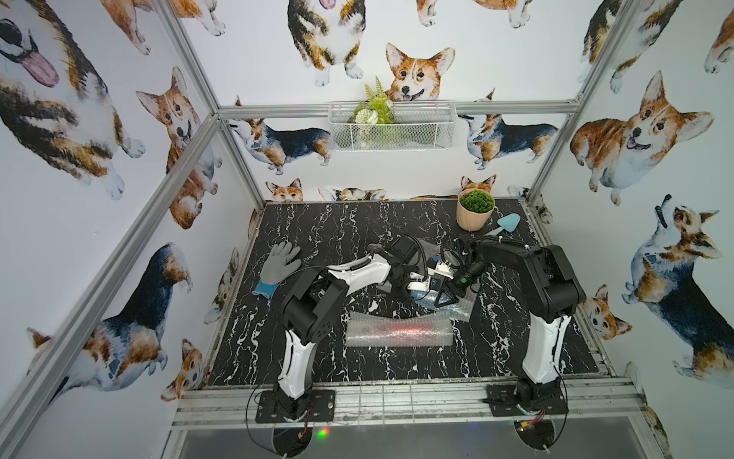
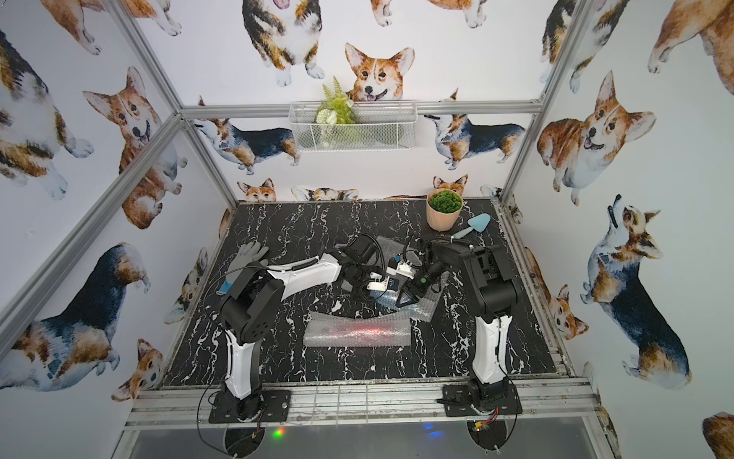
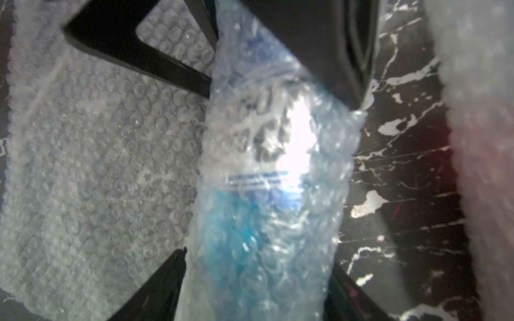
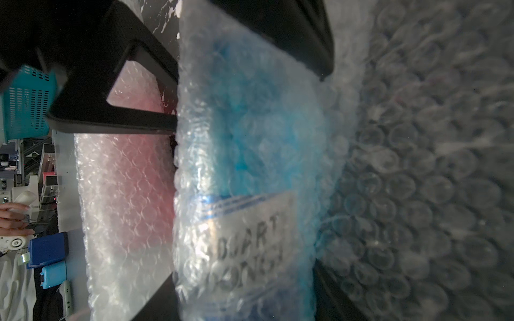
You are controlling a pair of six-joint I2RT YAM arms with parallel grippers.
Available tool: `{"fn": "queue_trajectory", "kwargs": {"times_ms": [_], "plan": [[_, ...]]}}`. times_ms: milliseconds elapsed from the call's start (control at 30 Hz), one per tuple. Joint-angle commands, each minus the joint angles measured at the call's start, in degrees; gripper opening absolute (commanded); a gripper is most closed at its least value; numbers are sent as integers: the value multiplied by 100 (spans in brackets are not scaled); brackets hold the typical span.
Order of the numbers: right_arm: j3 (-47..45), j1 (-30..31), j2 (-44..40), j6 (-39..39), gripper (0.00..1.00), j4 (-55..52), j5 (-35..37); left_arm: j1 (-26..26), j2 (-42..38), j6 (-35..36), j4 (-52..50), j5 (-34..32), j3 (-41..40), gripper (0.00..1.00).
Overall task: Wrap wine bottles in bubble wrap
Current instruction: Wrap the wine bottle in bubble wrap.
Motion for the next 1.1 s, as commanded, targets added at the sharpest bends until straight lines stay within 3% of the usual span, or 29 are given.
{"fn": "queue_trajectory", "kwargs": {"times_ms": [0, 133, 233, 300, 433, 567, 733, 900, 1067], "plan": [[10, -14, 11, -141, 62, 57, 324, -5, 43, 210, -440, -4, 84, 70], [-30, -26, -139, -57, 68, 230, 310, 0, 83, 143, -457, 139, 94, 58], [-211, -42, -503, 72, 89, 581, 427, -3, 279, 8, -832, 252, 430, 51], [-441, -48, -870, 75, 93, 871, 662, -8, 331, -104, -987, 212, 551, 50], [-854, -186, -1589, 215, 93, 1334, 858, 18, 361, -165, -1168, 298, 607, 49], [-1608, -267, -2525, 120, 94, 1746, 1561, 52, 417, -262, -1289, 449, 672, 48], [-2994, -262, -4556, 399, 94, 2616, 2016, 115, 668, -302, -1801, 628, 1098, 48], [-3989, 494, -6143, -311, 96, 3080, 2760, 136, 803, -384, -2102, 783, 1396, 48], [-4313, 1375, -6033, -1034, 96, 3809, 3564, 167, 939, -411, -2460, 861, 1645, 48]]}}
